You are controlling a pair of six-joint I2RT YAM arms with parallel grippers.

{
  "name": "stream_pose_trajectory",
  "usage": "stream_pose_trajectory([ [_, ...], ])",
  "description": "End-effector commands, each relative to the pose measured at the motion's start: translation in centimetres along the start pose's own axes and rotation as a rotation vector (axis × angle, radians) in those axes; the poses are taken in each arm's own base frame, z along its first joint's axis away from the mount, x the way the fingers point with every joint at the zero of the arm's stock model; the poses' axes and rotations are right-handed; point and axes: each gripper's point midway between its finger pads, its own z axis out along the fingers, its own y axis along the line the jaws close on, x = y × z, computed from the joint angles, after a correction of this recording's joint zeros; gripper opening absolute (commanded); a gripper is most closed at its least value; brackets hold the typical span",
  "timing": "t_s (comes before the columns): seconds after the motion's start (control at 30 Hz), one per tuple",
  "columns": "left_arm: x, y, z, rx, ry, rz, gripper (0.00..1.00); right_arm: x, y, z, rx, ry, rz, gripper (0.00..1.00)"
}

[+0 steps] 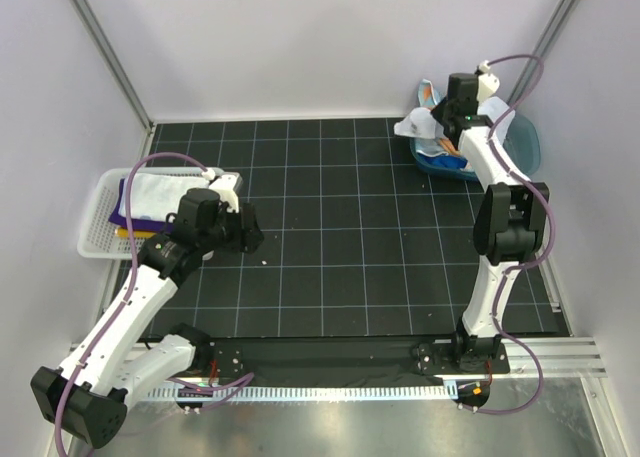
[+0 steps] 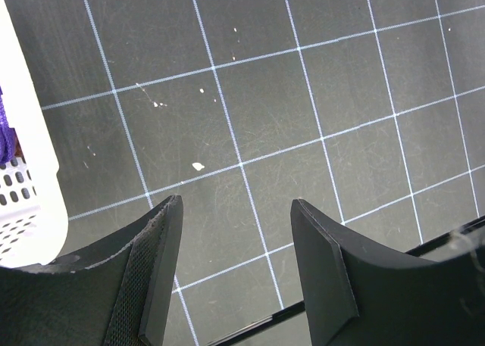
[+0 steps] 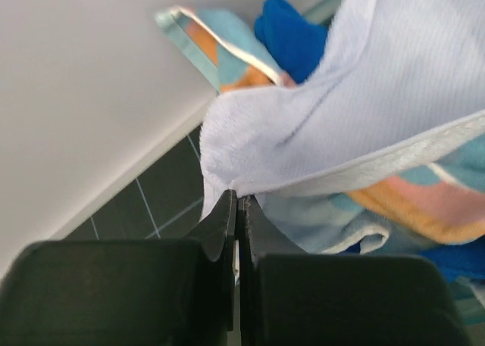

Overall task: Fold and stack the towels
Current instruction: Grab crumpled towel, then move the towel to the center of the board

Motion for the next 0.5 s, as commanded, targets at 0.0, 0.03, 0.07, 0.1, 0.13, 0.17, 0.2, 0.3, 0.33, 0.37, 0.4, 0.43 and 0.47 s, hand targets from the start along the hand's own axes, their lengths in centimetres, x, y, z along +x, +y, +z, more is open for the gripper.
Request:
stream_pose_trajectory([
  [0.0, -1.0, -0.7, -0.5, 0.033, -0.035, 0.028, 0.62, -7.0, 3.4, -2.4, -0.086, -0.125, -0.024, 0.01],
  [0.03, -0.9, -0.7, -0.5, 0.034, -0.033, 0.028, 0.62, -7.8, 3.8, -2.6, -0.096, -0.137, -0.027, 0.01],
  [0.07, -1.0, -0.7, -0.5, 0.035, -0.036, 0.028, 0.63, -8.6, 4.3, -2.9, -0.111, -0.151, -0.03, 0.01],
  [0.1, -1.0, -0.7, -0.5, 0.033, -0.035, 0.029, 0.62, -9.2, 4.7, -3.2, -0.124, -0.16, -0.046, 0.01],
  [0.13, -0.9, -0.6, -0.5, 0.031, -0.031, 0.029, 0.62, -10.7, 5.8, -3.9, -0.151, -0.19, -0.046, 0.01],
  [0.17, -0.9, -0.6, -0.5, 0.029, -0.033, 0.029, 0.62, -11.5, 6.3, -4.3, -0.167, -0.203, -0.05, 0.01],
  [0.2, -1.0, -0.6, -0.5, 0.026, -0.035, 0.03, 0.63, -12.7, 7.5, -5.1, -0.205, -0.225, -0.055, 0.01],
  [0.3, -1.0, -0.4, -0.5, 0.017, -0.035, 0.031, 0.62, -15.0, 9.3, -7.1, -0.274, -0.266, -0.051, 0.01],
  [0.33, -1.1, -0.2, -0.5, 0.007, -0.039, 0.031, 0.62, -15.9, 10.4, -8.1, -0.319, -0.279, -0.047, 0.01],
  [0.37, -1.1, -0.1, -0.5, 0.0, -0.039, 0.033, 0.63, -16.7, 11.1, -9.1, -0.347, -0.295, -0.043, 0.01],
  [0.4, -1.2, 0.0, -0.6, -0.006, -0.044, 0.03, 0.62, -17.1, 11.6, -9.8, -0.367, -0.3, -0.039, 0.01],
  [0.43, -1.3, 0.1, -0.7, -0.013, -0.048, 0.033, 0.62, -18.0, 13.0, -11.2, -0.419, -0.313, -0.04, 0.01],
  [0.47, -1.3, 0.3, -0.7, -0.022, -0.052, 0.031, 0.62, -18.4, 13.6, -12.1, -0.44, -0.32, -0.043, 0.01],
])
